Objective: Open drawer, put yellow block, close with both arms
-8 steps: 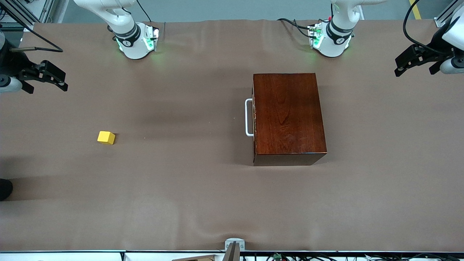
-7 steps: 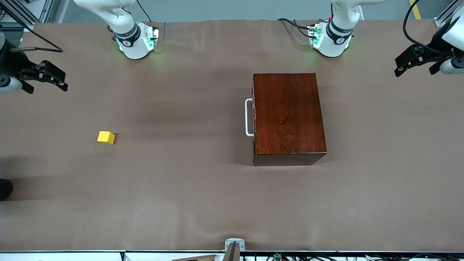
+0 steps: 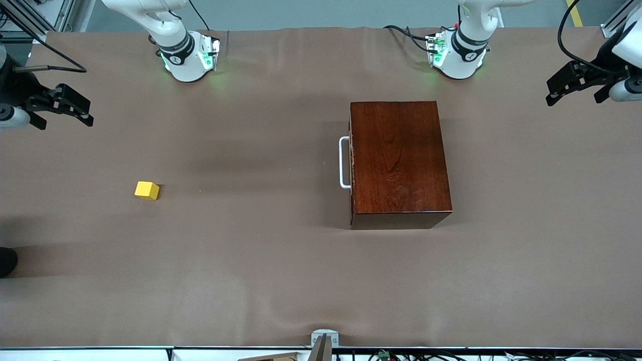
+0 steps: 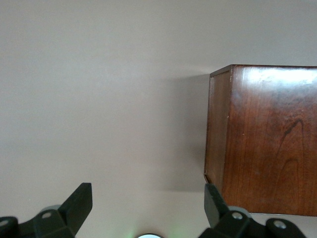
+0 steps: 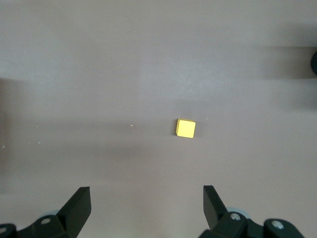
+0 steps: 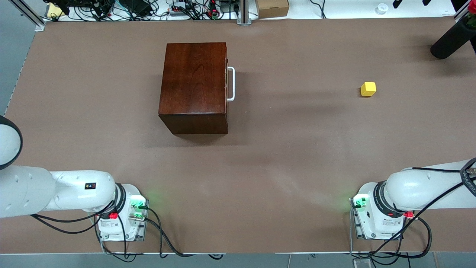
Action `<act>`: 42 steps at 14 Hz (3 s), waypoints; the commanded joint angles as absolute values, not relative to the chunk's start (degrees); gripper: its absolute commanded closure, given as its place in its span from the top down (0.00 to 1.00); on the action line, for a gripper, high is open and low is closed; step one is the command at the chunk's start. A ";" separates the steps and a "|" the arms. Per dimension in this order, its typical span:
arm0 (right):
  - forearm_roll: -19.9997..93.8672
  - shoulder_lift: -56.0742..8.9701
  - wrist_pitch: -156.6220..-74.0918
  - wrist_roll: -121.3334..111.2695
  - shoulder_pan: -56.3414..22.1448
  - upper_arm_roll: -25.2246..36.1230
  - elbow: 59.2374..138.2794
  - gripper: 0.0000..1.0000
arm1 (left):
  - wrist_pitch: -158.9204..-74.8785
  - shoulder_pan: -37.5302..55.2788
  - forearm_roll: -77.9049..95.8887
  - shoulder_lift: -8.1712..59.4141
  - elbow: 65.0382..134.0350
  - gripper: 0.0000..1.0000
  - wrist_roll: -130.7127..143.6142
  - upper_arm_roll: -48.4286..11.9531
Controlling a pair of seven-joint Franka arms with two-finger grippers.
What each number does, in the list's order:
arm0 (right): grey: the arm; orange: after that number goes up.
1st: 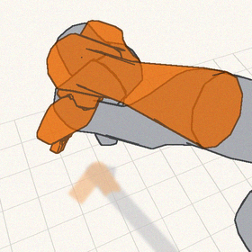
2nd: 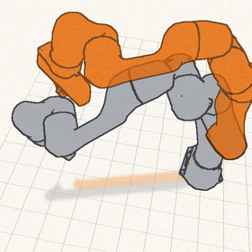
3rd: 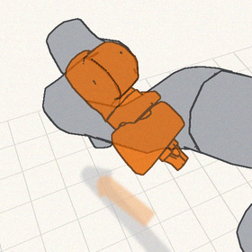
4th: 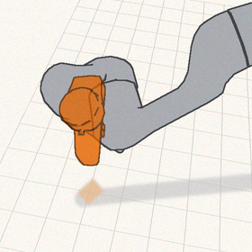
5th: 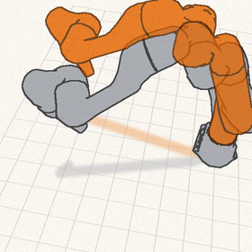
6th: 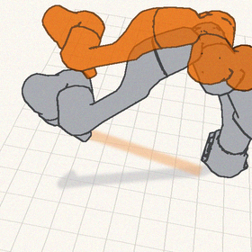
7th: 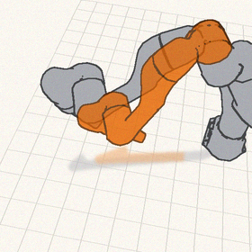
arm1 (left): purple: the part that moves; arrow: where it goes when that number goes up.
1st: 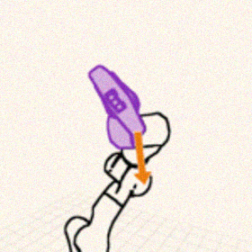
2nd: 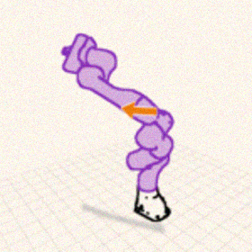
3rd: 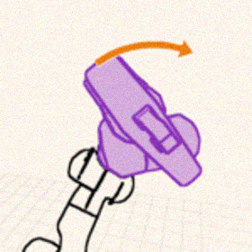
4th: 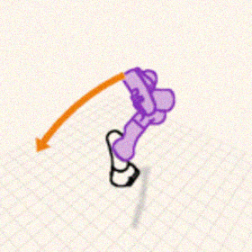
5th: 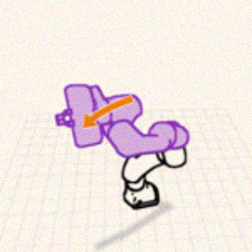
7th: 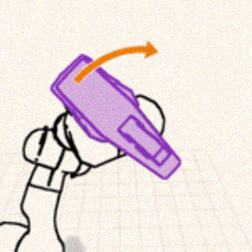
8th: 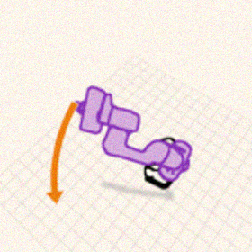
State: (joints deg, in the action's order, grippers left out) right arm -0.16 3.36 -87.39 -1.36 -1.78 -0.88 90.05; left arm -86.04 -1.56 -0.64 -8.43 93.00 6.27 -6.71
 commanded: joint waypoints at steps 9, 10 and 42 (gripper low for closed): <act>0.79 3.25 -87.10 -1.93 -1.76 -0.44 89.74 1.00 | -84.38 15.24 -14.91 20.34 72.63 1.00 34.93 -29.54; 0.79 3.08 -87.10 -1.93 -1.76 -0.44 89.74 1.00 | -84.64 19.64 -15.90 25.52 69.55 1.00 38.29 -28.23; 0.62 -13.26 -89.74 1.13 4.31 -0.35 90.61 1.00 | -108.45 50.71 -11.78 52.12 59.15 1.00 69.87 -6.24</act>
State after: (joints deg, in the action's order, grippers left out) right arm -0.14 -11.72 -90.93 -0.30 3.48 0.16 90.80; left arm -106.80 49.88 -12.68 50.22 61.98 68.42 -6.02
